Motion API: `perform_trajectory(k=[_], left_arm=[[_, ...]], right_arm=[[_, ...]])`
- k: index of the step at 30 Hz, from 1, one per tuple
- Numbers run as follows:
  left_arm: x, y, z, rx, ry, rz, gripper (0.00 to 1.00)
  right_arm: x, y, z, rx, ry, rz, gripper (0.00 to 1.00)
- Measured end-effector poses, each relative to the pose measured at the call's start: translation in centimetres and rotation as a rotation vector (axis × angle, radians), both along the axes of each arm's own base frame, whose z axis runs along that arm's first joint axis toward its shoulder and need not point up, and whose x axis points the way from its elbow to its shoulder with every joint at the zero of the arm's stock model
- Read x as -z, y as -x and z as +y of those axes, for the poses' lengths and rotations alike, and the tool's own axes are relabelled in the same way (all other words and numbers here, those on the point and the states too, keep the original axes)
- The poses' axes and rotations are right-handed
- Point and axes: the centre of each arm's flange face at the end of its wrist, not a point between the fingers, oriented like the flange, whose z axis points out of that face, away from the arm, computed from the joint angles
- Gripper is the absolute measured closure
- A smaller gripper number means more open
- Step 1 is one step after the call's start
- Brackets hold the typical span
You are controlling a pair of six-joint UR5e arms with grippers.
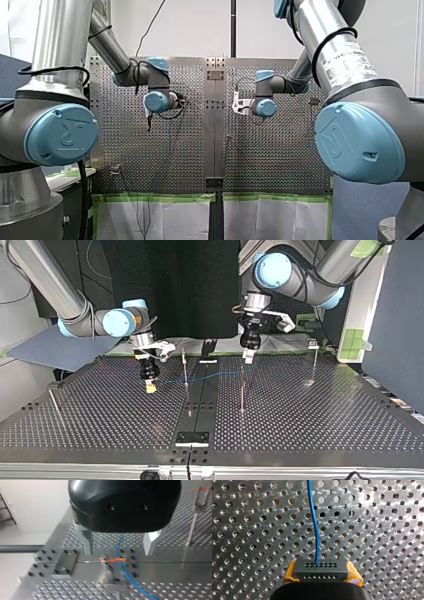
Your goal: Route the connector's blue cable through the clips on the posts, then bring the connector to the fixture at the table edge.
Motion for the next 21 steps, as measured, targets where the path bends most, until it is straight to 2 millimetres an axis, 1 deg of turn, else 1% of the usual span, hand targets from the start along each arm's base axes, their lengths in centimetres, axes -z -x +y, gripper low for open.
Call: perform_trajectory(k=[5, 9, 14, 21], left_arm=[[-1.6, 0.0, -1.7, -0.005, -0.007, -0.043, 0.00], [-2.1, 0.6, -2.9, -0.005, -0.004, -0.047, 0.00], [-1.5, 1.6, -4.3, -0.005, -0.011, -0.030, 0.00], [0.9, 2.7, -6.5, -0.005, -0.031, 0.006, 0.00]], right_arm=[[0.0, 0.0, 0.0, 0.000, -0.001, 0.001, 1.00], [0.0, 0.0, 0.0, 0.000, -0.003, 0.001, 1.00], [0.1, 0.0, 0.1, -0.001, -0.005, 0.003, 1.00], [0.1, -0.2, 0.2, -0.003, -0.005, 0.003, 1.00]])
